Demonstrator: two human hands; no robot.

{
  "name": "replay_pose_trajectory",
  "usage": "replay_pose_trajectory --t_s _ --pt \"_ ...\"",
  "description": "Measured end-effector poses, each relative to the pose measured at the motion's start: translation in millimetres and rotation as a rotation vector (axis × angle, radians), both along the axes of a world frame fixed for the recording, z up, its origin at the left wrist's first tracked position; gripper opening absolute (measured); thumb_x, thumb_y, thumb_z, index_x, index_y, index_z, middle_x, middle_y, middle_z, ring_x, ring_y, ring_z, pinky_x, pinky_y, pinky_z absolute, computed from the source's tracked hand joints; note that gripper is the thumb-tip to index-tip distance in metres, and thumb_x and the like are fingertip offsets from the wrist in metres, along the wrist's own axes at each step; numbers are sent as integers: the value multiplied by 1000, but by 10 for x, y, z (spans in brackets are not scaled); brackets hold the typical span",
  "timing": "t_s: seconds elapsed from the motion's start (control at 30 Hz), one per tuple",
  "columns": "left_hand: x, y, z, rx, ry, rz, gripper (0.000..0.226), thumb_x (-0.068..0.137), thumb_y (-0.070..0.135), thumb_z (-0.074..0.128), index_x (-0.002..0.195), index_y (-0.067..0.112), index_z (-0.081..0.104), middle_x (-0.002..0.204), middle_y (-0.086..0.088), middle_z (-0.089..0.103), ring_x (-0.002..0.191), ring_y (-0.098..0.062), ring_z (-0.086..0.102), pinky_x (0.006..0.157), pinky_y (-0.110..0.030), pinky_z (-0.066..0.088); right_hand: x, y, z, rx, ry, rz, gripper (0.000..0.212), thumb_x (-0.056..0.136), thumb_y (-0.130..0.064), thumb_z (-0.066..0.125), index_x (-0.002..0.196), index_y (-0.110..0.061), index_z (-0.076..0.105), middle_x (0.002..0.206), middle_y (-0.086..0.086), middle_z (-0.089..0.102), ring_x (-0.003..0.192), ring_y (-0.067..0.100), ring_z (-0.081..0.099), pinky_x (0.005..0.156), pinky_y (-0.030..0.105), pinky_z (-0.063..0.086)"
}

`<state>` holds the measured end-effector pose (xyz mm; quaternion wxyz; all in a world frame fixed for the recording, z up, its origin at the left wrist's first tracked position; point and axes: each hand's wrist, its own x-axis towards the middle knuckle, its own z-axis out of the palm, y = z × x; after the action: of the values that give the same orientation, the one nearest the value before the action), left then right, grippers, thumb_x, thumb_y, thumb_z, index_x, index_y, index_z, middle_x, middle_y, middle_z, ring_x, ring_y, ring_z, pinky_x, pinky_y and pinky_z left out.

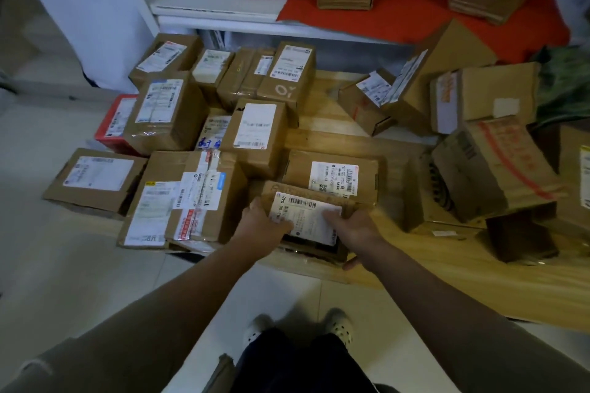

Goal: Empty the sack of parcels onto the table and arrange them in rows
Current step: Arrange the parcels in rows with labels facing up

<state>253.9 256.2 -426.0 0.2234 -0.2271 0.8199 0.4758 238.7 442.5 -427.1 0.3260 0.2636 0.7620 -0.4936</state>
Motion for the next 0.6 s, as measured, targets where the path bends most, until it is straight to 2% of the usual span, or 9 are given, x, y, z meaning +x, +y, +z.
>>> replay_pose_trajectory --t_s 0.07,0.1,0.17,0.2,0.3,0.4,0.47,0.6 --pt "-28 -21 18 17 49 -4 56 82 25 74 131 25 48 131 -1 55 118 -25 59 82 -40 61 -1 27 -21 -37 26 0 54 88 -46 70 129 -21 45 121 11 62 104 39 63 56 50 61" --pt "-37 -25 28 28 82 -5 48 85 22 72 127 26 50 127 0 58 117 -23 60 77 -32 62 3 49 -30 -58 39 1 58 85 -45 73 129 -24 43 119 10 63 99 38 65 54 48 61" --pt "-70 -27 63 57 141 -12 33 90 14 67 118 23 55 112 6 64 110 -17 62 63 -17 58 23 98 -24 -80 32 -1 57 82 -44 77 123 -25 42 111 10 66 87 35 69 55 47 61" --pt "-91 -26 105 64 160 -19 28 91 11 66 114 22 56 106 7 65 106 -16 63 61 -15 55 33 123 -13 -78 17 3 57 81 -44 78 120 -22 43 106 10 68 82 35 71 56 46 62" --pt "-180 -48 186 61 202 -70 20 93 10 62 112 17 59 105 2 66 103 -17 66 66 -20 56 49 158 8 -72 -26 56 57 78 -50 79 110 -9 55 98 16 71 71 35 74 56 44 62" --pt "-232 -86 214 -32 274 -144 27 94 14 62 120 21 59 117 4 58 107 -12 59 71 -17 52 77 103 -6 -110 -108 20 60 84 -52 72 110 1 61 92 22 71 66 37 74 55 43 62" --pt "-236 -136 173 -131 323 -205 34 93 15 63 126 22 59 125 3 53 114 -14 56 81 -22 51 111 16 -15 -139 -140 18 59 89 -51 65 111 4 59 93 25 70 67 39 73 56 45 62" --pt "-160 -256 54 -223 282 -322 40 90 22 68 129 23 57 134 1 49 127 -19 48 100 -35 51 177 -163 -3 -274 -220 109 57 96 -49 55 120 2 56 98 28 70 79 43 73 66 49 62"
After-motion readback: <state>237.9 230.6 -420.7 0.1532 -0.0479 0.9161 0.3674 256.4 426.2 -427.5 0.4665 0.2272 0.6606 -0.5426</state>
